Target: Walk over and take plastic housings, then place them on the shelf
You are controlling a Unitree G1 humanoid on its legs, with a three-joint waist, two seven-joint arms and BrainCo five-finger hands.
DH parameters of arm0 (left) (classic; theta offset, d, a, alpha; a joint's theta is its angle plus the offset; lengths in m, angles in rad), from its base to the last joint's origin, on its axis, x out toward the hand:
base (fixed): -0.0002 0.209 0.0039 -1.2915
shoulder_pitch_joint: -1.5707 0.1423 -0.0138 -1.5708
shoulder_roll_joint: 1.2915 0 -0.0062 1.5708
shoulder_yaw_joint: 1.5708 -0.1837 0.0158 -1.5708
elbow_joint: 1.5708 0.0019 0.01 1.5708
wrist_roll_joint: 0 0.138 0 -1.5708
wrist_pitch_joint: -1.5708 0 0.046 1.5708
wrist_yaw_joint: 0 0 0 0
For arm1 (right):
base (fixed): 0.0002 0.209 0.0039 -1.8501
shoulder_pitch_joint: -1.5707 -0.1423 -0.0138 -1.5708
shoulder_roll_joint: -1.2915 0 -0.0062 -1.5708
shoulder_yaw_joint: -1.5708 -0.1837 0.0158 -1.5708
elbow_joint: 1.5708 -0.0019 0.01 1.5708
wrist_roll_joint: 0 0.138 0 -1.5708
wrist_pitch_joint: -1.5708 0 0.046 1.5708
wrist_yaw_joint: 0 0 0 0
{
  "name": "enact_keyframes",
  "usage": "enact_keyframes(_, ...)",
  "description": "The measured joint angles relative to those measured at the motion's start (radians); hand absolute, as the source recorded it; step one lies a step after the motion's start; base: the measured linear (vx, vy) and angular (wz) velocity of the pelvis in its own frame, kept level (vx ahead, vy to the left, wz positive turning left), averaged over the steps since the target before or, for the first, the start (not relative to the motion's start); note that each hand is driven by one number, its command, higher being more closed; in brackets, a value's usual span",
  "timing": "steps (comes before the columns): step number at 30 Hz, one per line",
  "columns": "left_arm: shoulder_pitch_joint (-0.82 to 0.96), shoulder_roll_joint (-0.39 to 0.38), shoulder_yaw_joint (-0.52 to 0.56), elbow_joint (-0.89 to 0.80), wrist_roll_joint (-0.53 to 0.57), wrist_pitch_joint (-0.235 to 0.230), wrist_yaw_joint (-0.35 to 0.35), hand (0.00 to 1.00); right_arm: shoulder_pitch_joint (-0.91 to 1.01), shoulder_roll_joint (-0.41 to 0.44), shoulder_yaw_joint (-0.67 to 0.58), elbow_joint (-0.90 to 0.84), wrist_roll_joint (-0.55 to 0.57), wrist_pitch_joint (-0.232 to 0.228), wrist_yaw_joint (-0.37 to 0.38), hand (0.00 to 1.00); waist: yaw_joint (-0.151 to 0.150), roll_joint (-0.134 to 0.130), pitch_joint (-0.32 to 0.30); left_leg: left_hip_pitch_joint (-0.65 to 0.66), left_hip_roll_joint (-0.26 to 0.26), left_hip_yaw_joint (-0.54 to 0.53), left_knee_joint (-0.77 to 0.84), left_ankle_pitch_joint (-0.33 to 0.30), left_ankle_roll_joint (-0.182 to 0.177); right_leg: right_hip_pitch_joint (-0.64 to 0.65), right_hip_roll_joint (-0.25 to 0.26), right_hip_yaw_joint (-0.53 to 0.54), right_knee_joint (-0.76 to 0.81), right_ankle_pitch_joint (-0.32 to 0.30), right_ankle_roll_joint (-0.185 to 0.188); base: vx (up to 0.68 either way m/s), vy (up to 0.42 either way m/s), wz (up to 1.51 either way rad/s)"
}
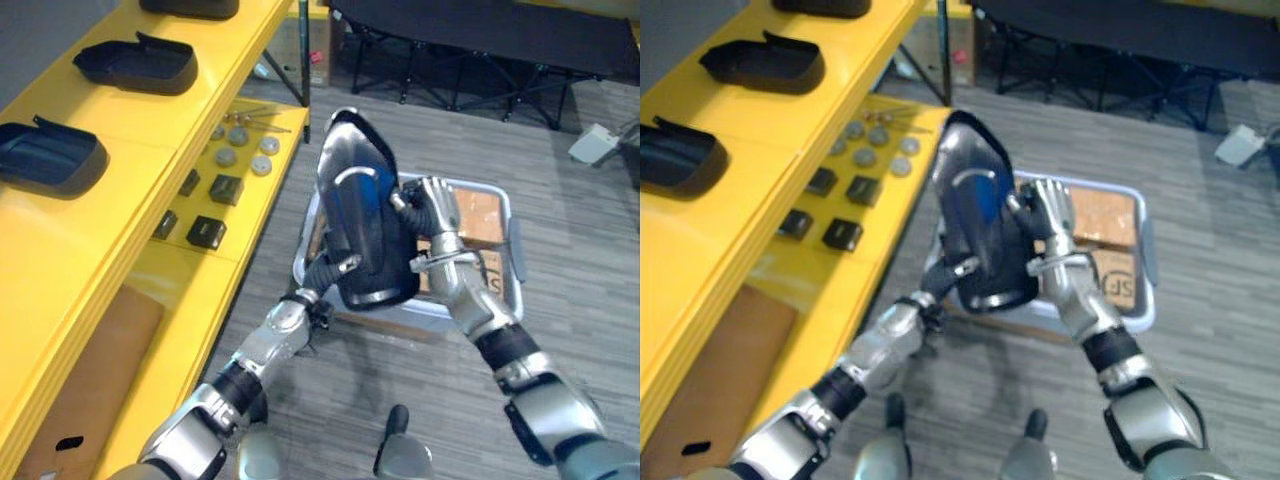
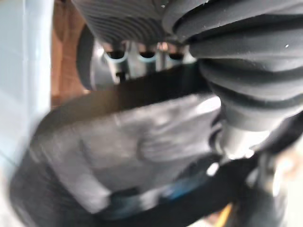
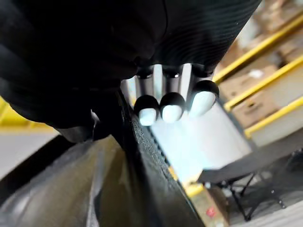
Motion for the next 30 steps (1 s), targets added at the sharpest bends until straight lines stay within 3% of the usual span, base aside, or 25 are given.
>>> enact_keyframes(2, 0.037, -0.006, 0.010, -0.016, -0.054, -0.058, 0.011, 1.00, 0.061, 0.047, -0.011, -0.044, 0.022, 0.013, -0.035, 1.00, -0.006, -0.001, 0.000, 0.011, 0.000, 0.004, -0.001, -0.002, 0.001, 0.009, 0.000, 0.002, -0.004, -0.001, 0.000, 0.00, -0.012, -0.05)
enact_keyframes(6, 0.086, -0.007, 0.003, -0.019, -0.055, -0.084, 0.016, 1.00, 0.115, 0.069, -0.007, -0.060, 0.022, 0.014, -0.042, 1.00, -0.003, -0.005, -0.003, 0.032, 0.000, 0.011, -0.004, -0.008, 0.001, 0.033, 0.001, 0.002, -0.020, -0.005, -0.005, 0.00, -0.005, -0.03)
enact_keyframes(7, 0.093, -0.007, 0.003, -0.022, -0.055, -0.090, 0.020, 1.00, 0.120, 0.074, -0.007, -0.061, 0.022, 0.014, -0.043, 0.00, -0.002, -0.007, -0.004, 0.037, 0.000, 0.014, -0.007, -0.008, 0.002, 0.034, 0.002, 0.004, -0.021, -0.006, -0.005, 0.00, -0.006, -0.10)
enact_keyframes(13, 0.149, -0.011, 0.003, -0.043, -0.049, -0.102, 0.068, 1.00, 0.198, 0.111, 0.002, -0.094, 0.035, 0.014, -0.065, 0.00, -0.002, -0.042, -0.031, 0.065, 0.000, 0.029, -0.015, -0.014, -0.001, 0.060, 0.002, 0.009, -0.038, 0.000, 0.003, 0.01, -0.005, -0.04)
enact_keyframes(17, 0.184, -0.041, 0.015, -0.050, -0.048, -0.096, 0.101, 1.00, 0.226, 0.131, 0.014, -0.102, 0.162, 0.005, -0.073, 0.00, 0.003, -0.037, -0.070, 0.077, 0.000, 0.031, -0.015, -0.023, -0.003, 0.073, 0.003, 0.009, -0.044, -0.001, 0.004, 0.01, -0.001, 0.00)
enact_keyframes(22, 0.285, -0.077, 0.097, -0.206, 0.003, -0.070, 0.119, 1.00, 0.243, 0.170, 0.012, -0.207, 0.254, -0.026, -0.092, 0.00, 0.005, -0.028, -0.087, 0.112, 0.002, 0.034, -0.016, -0.031, -0.008, 0.108, 0.007, 0.004, -0.052, -0.002, 0.002, 0.00, 0.000, 0.00)
enact_keyframes(25, 0.331, -0.078, 0.145, -0.308, 0.110, -0.065, 0.126, 1.00, 0.279, 0.185, 0.003, -0.292, 0.316, -0.078, -0.085, 0.00, 0.012, -0.016, -0.106, 0.111, 0.002, 0.035, -0.016, -0.032, -0.008, 0.105, 0.007, 0.004, -0.051, -0.007, -0.005, 0.00, 0.000, 0.00)
enact_keyframes(28, 0.382, -0.078, 0.173, -0.410, 0.265, -0.062, 0.142, 1.00, 0.338, 0.186, -0.012, -0.373, 0.375, -0.160, -0.042, 0.00, 0.021, -0.002, -0.121, 0.113, 0.002, 0.034, -0.016, -0.034, -0.008, 0.105, 0.006, 0.002, -0.051, -0.007, -0.006, 0.00, 0.000, 0.00)
enact_keyframes(30, 0.412, -0.093, 0.226, -0.459, 0.348, -0.058, 0.172, 1.00, 0.412, 0.183, -0.028, -0.425, 0.429, -0.247, 0.024, 0.00, 0.021, 0.001, -0.124, 0.120, 0.002, 0.036, -0.017, -0.034, -0.009, 0.109, 0.007, 0.002, -0.052, -0.008, -0.006, -0.01, 0.004, -0.02)
